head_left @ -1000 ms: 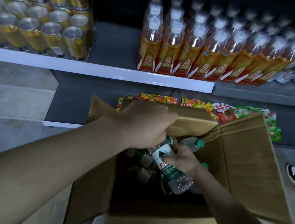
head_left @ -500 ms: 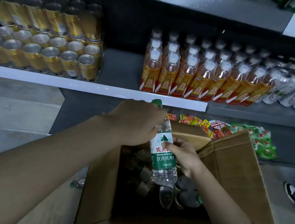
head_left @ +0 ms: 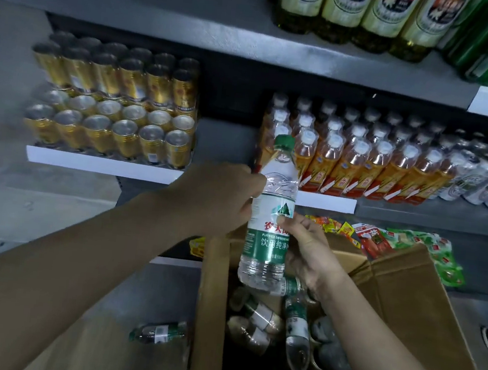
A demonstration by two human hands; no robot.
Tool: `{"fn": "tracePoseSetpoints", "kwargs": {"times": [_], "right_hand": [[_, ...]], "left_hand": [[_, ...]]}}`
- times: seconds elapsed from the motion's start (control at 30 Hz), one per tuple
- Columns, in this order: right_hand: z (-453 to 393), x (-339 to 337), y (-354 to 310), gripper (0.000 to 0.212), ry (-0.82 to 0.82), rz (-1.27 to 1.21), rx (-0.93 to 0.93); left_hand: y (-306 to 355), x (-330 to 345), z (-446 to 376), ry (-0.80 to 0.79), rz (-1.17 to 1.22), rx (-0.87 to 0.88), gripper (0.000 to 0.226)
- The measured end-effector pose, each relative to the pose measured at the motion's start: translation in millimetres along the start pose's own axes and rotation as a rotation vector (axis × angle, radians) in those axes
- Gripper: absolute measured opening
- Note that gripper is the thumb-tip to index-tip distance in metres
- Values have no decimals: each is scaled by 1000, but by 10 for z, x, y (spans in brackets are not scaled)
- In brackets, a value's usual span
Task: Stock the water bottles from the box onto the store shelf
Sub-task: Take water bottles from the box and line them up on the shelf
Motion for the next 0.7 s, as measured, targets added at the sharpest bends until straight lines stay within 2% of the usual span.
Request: {"fn": "tracePoseSetpoints", "kwargs": {"times": [0.1, 0.37, 0.43, 0.53, 0.63, 0.7], "right_hand": [[0, 286, -57, 5, -11, -27, -27], [42, 1152, -96, 21, -64, -57, -96], [52, 1345, -104, 24, -61, -40, -139], [43, 1598, -128, 41, -23, 12, -202], [34, 1802, -197, 35, 2, 32, -258], [22, 1923, -276, 41, 3, 53, -294]], "left_hand": [[-206, -298, 154, 123, 24, 40, 24], [-1041, -604, 509, 271, 67, 79, 23], [-1218, -694, 588, 264, 47, 63, 24], [-1479, -812, 701, 332, 8, 105, 30], [-1705, -866, 778, 275, -8, 49, 41], [-1830, -887, 796, 288, -18, 43, 44]]}}
Point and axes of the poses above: each hand's wrist, its own z-axis away from the middle knuckle, its own x-axis out of the palm, y = z × x, the point moved 4 cm from there along -z, towards the middle knuckle, and after that the axes turned 10 degrees about y, right-handed, at the moved point
